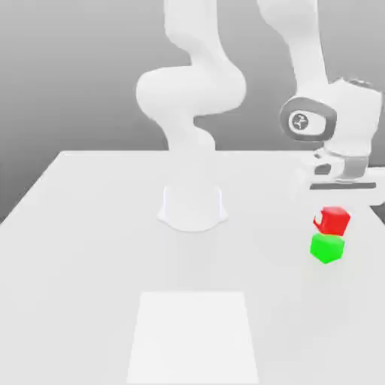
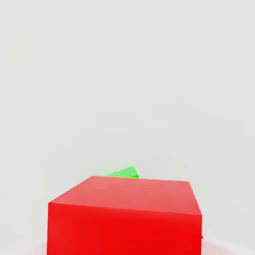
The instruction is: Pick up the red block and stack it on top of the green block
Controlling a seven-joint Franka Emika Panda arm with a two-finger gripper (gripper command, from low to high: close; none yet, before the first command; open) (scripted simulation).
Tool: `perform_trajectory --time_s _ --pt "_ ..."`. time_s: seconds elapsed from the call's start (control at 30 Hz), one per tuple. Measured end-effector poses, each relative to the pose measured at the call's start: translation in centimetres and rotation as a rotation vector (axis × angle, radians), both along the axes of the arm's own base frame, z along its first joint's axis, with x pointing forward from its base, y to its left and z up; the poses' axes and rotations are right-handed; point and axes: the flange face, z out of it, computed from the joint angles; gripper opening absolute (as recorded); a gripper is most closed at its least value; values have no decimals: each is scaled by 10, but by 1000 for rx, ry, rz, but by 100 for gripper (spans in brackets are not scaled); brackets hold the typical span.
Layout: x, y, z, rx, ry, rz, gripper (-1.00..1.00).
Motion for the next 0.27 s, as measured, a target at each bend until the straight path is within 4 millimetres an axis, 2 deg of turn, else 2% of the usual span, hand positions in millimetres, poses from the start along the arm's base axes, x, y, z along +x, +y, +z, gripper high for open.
perform_trajectory --time_s 0.27 --pt "-3 1 -13 11 15 1 -100"
